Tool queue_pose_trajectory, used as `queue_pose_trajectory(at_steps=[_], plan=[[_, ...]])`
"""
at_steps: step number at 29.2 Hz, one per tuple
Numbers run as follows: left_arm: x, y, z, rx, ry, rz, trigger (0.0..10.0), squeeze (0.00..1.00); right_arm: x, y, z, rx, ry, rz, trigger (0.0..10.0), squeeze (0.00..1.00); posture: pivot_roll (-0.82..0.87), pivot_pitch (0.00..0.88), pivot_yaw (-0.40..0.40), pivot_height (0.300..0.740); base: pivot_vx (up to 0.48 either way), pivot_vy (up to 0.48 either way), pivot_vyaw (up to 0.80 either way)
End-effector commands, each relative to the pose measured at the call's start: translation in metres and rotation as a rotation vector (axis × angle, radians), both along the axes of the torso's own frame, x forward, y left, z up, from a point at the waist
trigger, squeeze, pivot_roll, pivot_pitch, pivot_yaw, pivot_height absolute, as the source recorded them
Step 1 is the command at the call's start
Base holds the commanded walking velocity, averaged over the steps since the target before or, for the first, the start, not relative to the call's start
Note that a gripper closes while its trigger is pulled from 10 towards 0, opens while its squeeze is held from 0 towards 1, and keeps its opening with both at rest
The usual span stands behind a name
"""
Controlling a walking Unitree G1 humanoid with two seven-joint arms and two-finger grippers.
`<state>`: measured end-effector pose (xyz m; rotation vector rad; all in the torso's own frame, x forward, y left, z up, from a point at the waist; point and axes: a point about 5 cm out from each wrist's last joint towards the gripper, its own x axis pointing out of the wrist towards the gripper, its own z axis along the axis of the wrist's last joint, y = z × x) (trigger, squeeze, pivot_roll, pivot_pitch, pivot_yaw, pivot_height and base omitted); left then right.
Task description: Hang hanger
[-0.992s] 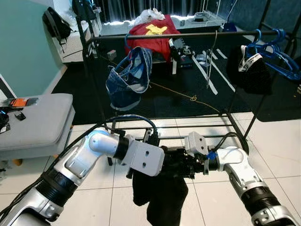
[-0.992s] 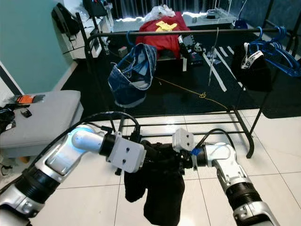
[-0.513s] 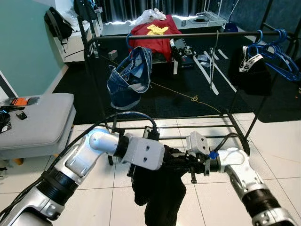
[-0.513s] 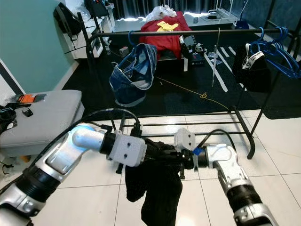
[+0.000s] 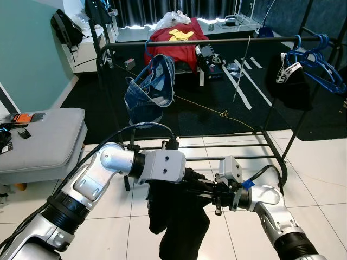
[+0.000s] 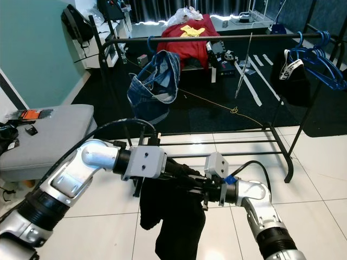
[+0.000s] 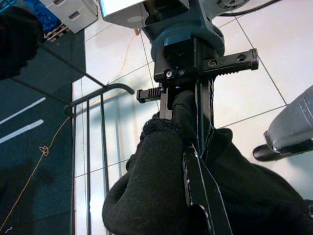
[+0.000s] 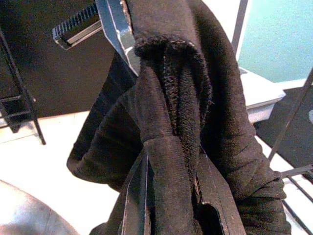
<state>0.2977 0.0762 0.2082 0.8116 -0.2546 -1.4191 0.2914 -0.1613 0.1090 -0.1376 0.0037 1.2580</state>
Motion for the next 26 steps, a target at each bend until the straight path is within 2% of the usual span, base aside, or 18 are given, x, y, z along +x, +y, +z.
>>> queue_pose_trajectory(at_steps=[1,4,6,7,8,9,10,11,12,13,15,16,18,19,21,23,26], plan=[[0.005,0.007,0.034,-0.146,-0.081,0.026,10.0,0.00,-0.010,-0.012,-0.025,-0.040,0.127,-0.059,0.0,0.00,0.07,0.054,0.057,0.740,0.000,0.000,0.00],[0.006,0.007,0.037,-0.187,-0.066,0.036,10.0,0.00,-0.012,-0.012,-0.027,-0.035,0.134,-0.064,0.0,0.00,0.07,0.054,0.057,0.740,0.000,0.000,0.00],[0.010,0.010,0.043,-0.332,0.012,0.070,10.0,0.00,-0.015,-0.013,-0.030,-0.027,0.145,-0.075,0.0,0.00,0.07,0.055,0.055,0.740,0.000,0.000,0.00],[0.010,0.010,0.043,-0.332,0.012,0.070,10.0,0.00,-0.015,-0.013,-0.030,-0.027,0.145,-0.075,0.0,0.00,0.07,0.055,0.055,0.740,0.000,0.000,0.00],[0.012,0.011,0.045,-0.397,0.053,0.085,10.0,0.00,-0.016,-0.013,-0.031,-0.023,0.149,-0.078,0.0,0.00,0.07,0.056,0.055,0.740,0.000,0.000,0.00],[0.012,0.011,0.045,-0.397,0.053,0.085,10.0,0.00,-0.016,-0.013,-0.031,-0.023,0.149,-0.078,0.0,0.00,0.07,0.056,0.055,0.740,0.000,0.000,0.00],[0.014,0.013,0.047,-0.464,0.096,0.098,10.0,0.00,-0.017,-0.013,-0.032,-0.017,0.153,-0.083,0.0,0.00,0.07,0.057,0.054,0.740,0.000,0.000,0.00],[0.014,0.013,0.047,-0.464,0.096,0.098,10.0,0.00,-0.017,-0.013,-0.032,-0.017,0.153,-0.083,0.0,0.00,0.07,0.057,0.054,0.740,0.000,0.000,0.00],[0.017,0.015,0.050,-0.539,0.148,0.114,10.0,0.00,-0.018,-0.014,-0.032,-0.009,0.157,-0.088,0.0,0.00,0.07,0.058,0.055,0.740,0.000,0.000,0.00],[0.017,0.015,0.050,-0.539,0.148,0.114,10.0,0.00,-0.018,-0.014,-0.032,-0.009,0.157,-0.088,0.0,0.00,0.07,0.058,0.055,0.740,0.000,0.000,0.00],[0.025,0.021,0.054,-0.669,0.267,0.168,10.0,0.00,-0.019,-0.014,-0.032,0.001,0.159,-0.095,0.0,0.00,0.07,0.060,0.057,0.740,0.000,0.000,0.00],[0.025,0.021,0.054,-0.669,0.267,0.168,10.0,0.00,-0.019,-0.014,-0.032,0.001,0.159,-0.095,0.0,0.00,0.07,0.060,0.057,0.740,0.000,0.000,0.00],[0.031,0.025,0.053,-0.719,0.358,0.218,10.0,0.00,-0.019,-0.015,-0.031,0.006,0.159,-0.100,0.0,0.00,0.06,0.060,0.058,0.740,0.000,0.000,0.00],[0.031,0.025,0.053,-0.719,0.358,0.218,10.0,0.00,-0.019,-0.015,-0.031,0.006,0.159,-0.100,0.0,0.00,0.06,0.060,0.058,0.740,0.000,0.000,0.00],[0.036,0.027,0.047,-0.710,0.457,0.281,10.0,0.00,-0.019,-0.015,-0.030,0.010,0.157,-0.103,0.0,0.00,0.07,0.062,0.057,0.740,0.000,0.000,0.00],[0.038,0.027,0.046,-0.704,0.465,0.299,10.0,0.00,-0.018,-0.015,-0.030,0.010,0.157,-0.104,0.0,0.00,0.07,0.062,0.057,0.740,0.000,0.000,0.00],[0.040,0.028,0.040,-0.685,0.545,0.343,10.0,0.00,-0.018,-0.015,-0.029,0.012,0.155,-0.105,0.0,0.00,0.07,0.062,0.056,0.740,0.000,0.000,0.00]])
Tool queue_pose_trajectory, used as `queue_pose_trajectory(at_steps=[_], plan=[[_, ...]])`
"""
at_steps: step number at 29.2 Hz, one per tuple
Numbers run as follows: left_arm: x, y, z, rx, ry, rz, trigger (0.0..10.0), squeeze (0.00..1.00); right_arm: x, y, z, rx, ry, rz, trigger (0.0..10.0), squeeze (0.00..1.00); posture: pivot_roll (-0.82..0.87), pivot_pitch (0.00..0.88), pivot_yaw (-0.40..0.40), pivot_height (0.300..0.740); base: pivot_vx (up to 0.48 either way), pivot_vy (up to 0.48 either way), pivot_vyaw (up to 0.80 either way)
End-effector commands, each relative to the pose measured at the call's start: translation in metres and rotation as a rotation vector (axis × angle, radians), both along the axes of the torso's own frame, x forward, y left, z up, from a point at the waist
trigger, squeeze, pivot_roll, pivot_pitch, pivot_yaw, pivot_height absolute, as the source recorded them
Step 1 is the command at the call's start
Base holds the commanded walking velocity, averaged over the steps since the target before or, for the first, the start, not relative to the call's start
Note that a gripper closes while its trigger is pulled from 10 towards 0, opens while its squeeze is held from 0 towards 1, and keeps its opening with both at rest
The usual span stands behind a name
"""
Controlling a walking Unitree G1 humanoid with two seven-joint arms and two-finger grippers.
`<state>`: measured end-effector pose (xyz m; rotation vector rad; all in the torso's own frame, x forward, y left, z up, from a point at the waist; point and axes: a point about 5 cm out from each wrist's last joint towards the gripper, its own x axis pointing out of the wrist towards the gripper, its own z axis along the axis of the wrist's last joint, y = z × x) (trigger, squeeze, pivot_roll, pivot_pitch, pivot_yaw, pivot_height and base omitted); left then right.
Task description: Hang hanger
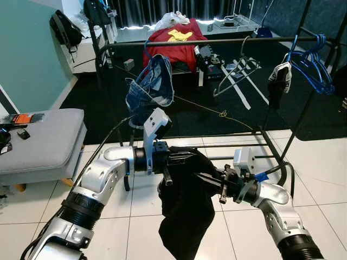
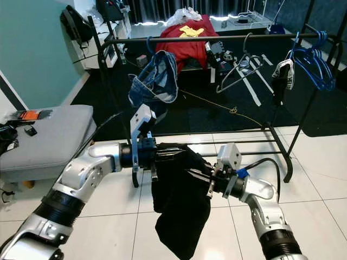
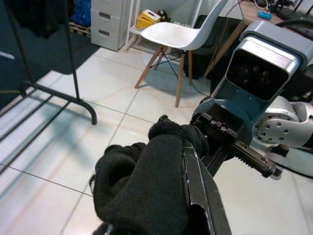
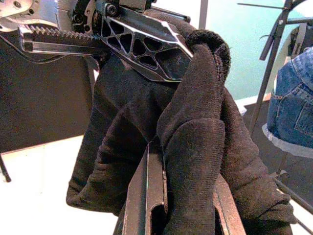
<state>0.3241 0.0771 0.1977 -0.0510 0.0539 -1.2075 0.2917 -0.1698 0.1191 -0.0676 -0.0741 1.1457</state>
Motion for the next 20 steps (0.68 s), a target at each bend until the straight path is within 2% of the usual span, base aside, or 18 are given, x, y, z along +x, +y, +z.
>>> queue_pose_trajectory(at_steps=[1,9,10,11,12,13,15,16,18,20], plan=[[0.014,0.027,0.048,-0.133,-0.102,0.147,10.0,0.00,-0.018,-0.006,-0.038,-0.076,0.185,0.011,0.0,0.00,0.07,0.063,0.054,0.740,0.000,0.000,0.00],[0.015,0.026,0.037,-0.089,-0.055,0.184,10.0,0.00,-0.017,-0.005,-0.036,-0.077,0.181,0.011,0.0,0.00,0.06,0.065,0.054,0.740,0.000,0.000,0.00],[0.016,0.026,0.032,-0.095,-0.001,0.218,10.0,0.00,-0.017,-0.005,-0.036,-0.077,0.179,0.011,0.0,0.00,0.06,0.066,0.054,0.740,0.000,0.000,0.00],[0.016,0.026,0.032,-0.095,-0.001,0.218,10.0,0.00,-0.017,-0.005,-0.036,-0.077,0.179,0.011,0.0,0.00,0.06,0.066,0.054,0.740,0.000,0.000,0.00],[0.018,0.027,0.026,-0.110,0.061,0.265,10.0,0.00,-0.016,-0.005,-0.035,-0.078,0.178,0.012,0.0,0.00,0.06,0.066,0.054,0.740,0.000,0.000,0.00],[0.018,0.027,0.026,-0.110,0.061,0.265,10.0,0.00,-0.016,-0.005,-0.035,-0.078,0.178,0.012,0.0,0.00,0.06,0.066,0.054,0.740,0.000,0.000,0.00],[0.022,0.031,0.020,-0.132,0.149,0.338,10.0,0.00,-0.015,-0.005,-0.033,-0.079,0.175,0.012,0.0,0.00,0.06,0.067,0.053,0.740,0.000,0.000,0.00],[0.022,0.031,0.020,-0.132,0.149,0.338,10.0,0.00,-0.015,-0.005,-0.033,-0.079,0.175,0.012,0.0,0.00,0.06,0.067,0.053,0.740,0.000,0.000,0.00],[0.027,0.038,0.019,-0.161,0.200,0.403,10.0,0.00,-0.014,-0.006,-0.032,-0.081,0.173,0.011,0.0,0.00,0.06,0.065,0.053,0.740,0.000,0.000,0.00],[0.031,0.042,0.019,-0.156,0.198,0.443,10.0,0.00,-0.013,-0.006,-0.031,-0.082,0.171,0.009,0.0,0.00,0.06,0.064,0.053,0.740,0.000,0.000,0.00]])
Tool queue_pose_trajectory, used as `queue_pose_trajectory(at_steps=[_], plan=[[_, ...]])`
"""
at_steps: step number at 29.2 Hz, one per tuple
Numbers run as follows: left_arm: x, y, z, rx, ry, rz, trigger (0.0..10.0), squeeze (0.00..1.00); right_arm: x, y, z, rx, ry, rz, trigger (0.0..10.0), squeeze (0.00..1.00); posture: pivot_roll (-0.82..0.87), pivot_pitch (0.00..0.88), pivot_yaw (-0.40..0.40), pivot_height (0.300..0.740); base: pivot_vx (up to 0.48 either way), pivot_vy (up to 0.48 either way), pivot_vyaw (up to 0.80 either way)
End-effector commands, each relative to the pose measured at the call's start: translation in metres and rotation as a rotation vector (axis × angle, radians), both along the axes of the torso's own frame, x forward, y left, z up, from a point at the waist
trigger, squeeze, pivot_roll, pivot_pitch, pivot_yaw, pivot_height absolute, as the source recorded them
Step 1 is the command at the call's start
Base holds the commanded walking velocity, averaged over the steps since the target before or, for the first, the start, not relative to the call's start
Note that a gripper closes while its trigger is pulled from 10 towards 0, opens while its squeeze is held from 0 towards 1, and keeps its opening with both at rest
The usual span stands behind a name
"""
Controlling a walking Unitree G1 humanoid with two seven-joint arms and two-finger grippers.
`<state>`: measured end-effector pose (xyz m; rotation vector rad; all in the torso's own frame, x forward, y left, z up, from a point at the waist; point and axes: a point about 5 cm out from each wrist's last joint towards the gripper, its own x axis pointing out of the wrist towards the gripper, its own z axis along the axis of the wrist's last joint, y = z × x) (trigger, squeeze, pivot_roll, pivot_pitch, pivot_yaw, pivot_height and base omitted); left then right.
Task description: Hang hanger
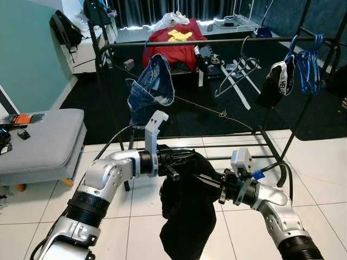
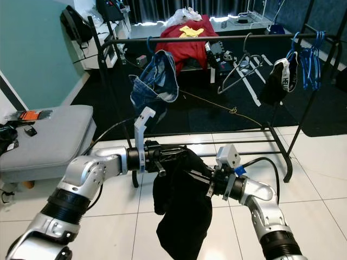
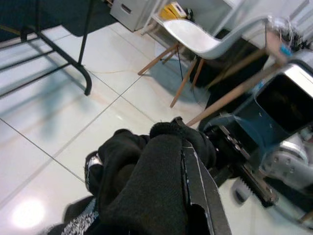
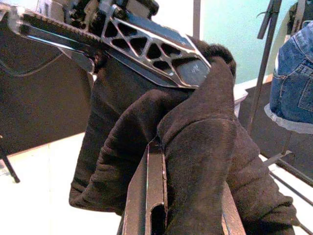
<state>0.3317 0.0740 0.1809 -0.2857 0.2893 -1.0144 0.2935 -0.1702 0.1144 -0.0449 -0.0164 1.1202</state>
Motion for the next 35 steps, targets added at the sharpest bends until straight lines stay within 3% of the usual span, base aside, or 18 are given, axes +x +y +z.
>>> queue_pose_trajectory(at_steps=[1,2,3,4,6,9,11,14,17,26,27,28,29,31,32,35], plan=[[0.026,0.050,0.036,0.006,-0.164,0.315,10.0,0.00,-0.014,-0.006,-0.026,-0.071,0.113,0.035,0.0,0.00,0.06,0.064,0.054,0.740,0.000,0.000,0.00],[0.026,0.050,0.036,0.006,-0.164,0.315,10.0,0.00,-0.014,-0.006,-0.026,-0.071,0.113,0.035,0.0,0.00,0.06,0.064,0.054,0.740,0.000,0.000,0.00],[0.027,0.053,0.039,0.111,-0.274,0.332,10.0,0.00,-0.013,-0.007,-0.025,-0.072,0.111,0.033,0.0,0.00,0.06,0.065,0.055,0.740,0.000,0.000,0.00],[0.027,0.053,0.039,0.111,-0.274,0.332,10.0,0.00,-0.013,-0.007,-0.025,-0.072,0.111,0.033,0.0,0.00,0.06,0.065,0.055,0.740,0.000,0.000,0.00],[0.015,0.042,0.041,0.437,-0.637,0.163,10.0,0.00,-0.013,-0.007,-0.024,-0.099,0.087,0.036,0.0,0.00,0.06,0.064,0.053,0.740,0.000,0.000,0.00],[0.015,0.042,0.041,0.437,-0.637,0.163,10.0,0.00,-0.013,-0.007,-0.024,-0.099,0.087,0.036,0.0,0.00,0.06,0.064,0.053,0.740,0.000,0.000,0.00],[0.000,0.031,0.036,0.579,-0.806,-0.026,10.0,0.00,-0.010,-0.002,-0.017,-0.148,0.012,0.052,0.0,0.00,0.06,0.068,0.058,0.740,0.000,0.000,0.00],[-0.005,0.026,0.036,0.594,-0.844,-0.062,10.0,0.00,-0.006,0.005,-0.005,-0.178,-0.082,0.058,0.0,0.00,0.06,0.069,0.059,0.740,0.000,0.000,0.00],[-0.002,0.026,0.041,0.561,-0.836,-0.029,10.0,0.00,0.001,0.009,0.008,-0.185,-0.165,0.048,0.0,0.00,0.06,0.070,0.058,0.740,0.000,0.000,0.00],[0.003,0.033,0.042,0.456,-0.760,0.049,10.0,0.02,0.009,0.016,0.026,-0.179,-0.245,0.053,0.0,0.00,0.06,0.069,0.052,0.740,0.000,0.000,0.00],[0.003,0.033,0.043,0.444,-0.768,0.054,10.0,1.00,0.009,0.016,0.026,-0.180,-0.246,0.055,0.0,0.00,0.06,0.069,0.050,0.740,0.000,0.000,0.00],[0.003,0.034,0.043,0.436,-0.773,0.058,10.0,1.00,0.009,0.016,0.025,-0.181,-0.247,0.056,0.0,0.00,0.06,0.069,0.050,0.740,0.000,0.000,0.00],[0.004,0.036,0.043,0.437,-0.775,0.080,0.0,0.17,0.009,0.016,0.025,-0.182,-0.248,0.057,0.0,0.00,0.06,0.069,0.050,0.740,0.000,0.000,0.00],[0.004,0.037,0.042,0.423,-0.752,0.082,0.0,0.17,0.009,0.016,0.025,-0.183,-0.249,0.057,0.0,0.00,0.06,0.069,0.050,0.740,0.000,0.000,0.00],[0.004,0.039,0.041,0.427,-0.745,0.075,0.0,0.00,0.008,0.016,0.025,-0.186,-0.251,0.056,0.0,0.00,0.06,0.069,0.050,0.740,0.000,0.000,0.00],[0.003,0.039,0.039,0.426,-0.738,0.061,0.0,0.00,0.008,0.016,0.025,-0.187,-0.253,0.055,0.0,0.00,0.06,0.069,0.051,0.740,0.000,0.000,0.00]])
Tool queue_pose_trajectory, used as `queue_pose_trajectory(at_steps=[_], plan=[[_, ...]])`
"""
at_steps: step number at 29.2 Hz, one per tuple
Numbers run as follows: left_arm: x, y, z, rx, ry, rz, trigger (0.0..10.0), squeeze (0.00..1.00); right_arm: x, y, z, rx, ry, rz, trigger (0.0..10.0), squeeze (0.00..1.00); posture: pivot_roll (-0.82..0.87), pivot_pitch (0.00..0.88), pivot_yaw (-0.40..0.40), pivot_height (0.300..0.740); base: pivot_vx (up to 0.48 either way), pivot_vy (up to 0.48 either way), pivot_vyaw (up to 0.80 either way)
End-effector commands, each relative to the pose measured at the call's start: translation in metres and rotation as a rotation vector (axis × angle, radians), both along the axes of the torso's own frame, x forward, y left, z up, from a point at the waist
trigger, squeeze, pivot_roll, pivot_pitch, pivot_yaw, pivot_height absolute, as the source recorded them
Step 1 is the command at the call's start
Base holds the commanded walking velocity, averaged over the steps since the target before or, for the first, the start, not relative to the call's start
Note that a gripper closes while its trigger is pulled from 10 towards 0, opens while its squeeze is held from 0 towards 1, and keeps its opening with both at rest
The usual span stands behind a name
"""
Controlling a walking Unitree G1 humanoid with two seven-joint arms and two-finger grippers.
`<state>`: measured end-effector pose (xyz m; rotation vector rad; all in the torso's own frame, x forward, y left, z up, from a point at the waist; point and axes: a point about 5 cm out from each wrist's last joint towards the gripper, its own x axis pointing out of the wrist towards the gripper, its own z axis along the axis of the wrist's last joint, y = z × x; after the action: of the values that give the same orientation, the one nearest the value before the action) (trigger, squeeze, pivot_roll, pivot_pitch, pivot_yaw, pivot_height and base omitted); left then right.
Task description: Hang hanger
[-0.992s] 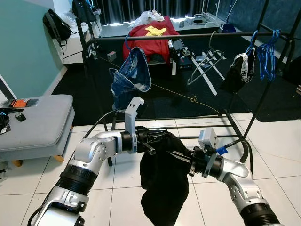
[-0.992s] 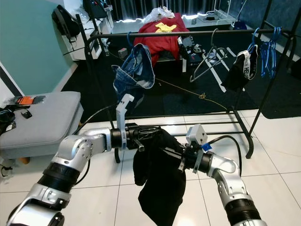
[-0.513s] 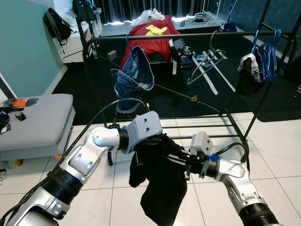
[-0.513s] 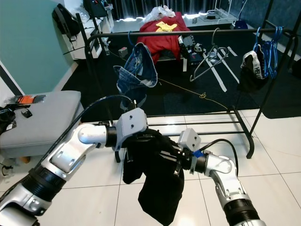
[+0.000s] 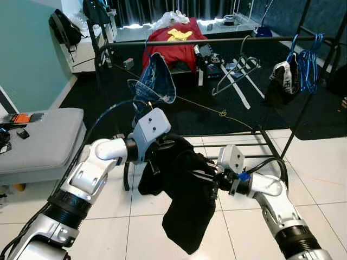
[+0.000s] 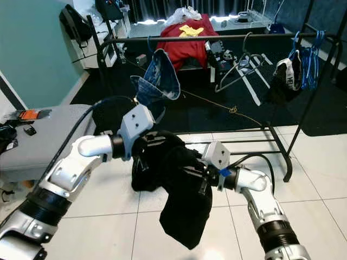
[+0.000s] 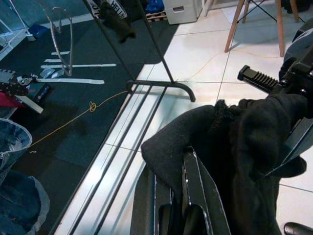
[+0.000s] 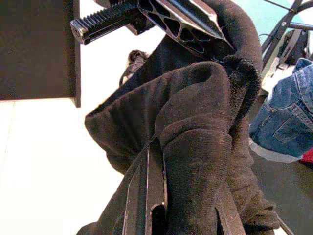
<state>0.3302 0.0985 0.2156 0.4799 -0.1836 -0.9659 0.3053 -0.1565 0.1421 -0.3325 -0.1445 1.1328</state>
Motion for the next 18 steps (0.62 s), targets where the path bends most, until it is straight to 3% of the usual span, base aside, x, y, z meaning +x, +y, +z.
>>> queue_pose_trajectory(at_steps=[1,18], plan=[[0.0043,0.0143,0.0045,-0.021,0.001,0.057,0.0,0.00,-0.0033,0.0019,-0.0031,-0.024,-0.004,0.028,0.0,0.00,0.06,0.069,0.051,0.740,0.000,0.000,0.00],[-0.0027,0.0070,-0.0013,-0.032,0.058,-0.025,0.0,0.00,-0.0027,-0.0005,-0.0032,-0.041,-0.011,0.021,0.0,0.00,0.05,0.058,0.049,0.740,0.000,0.000,0.00]])
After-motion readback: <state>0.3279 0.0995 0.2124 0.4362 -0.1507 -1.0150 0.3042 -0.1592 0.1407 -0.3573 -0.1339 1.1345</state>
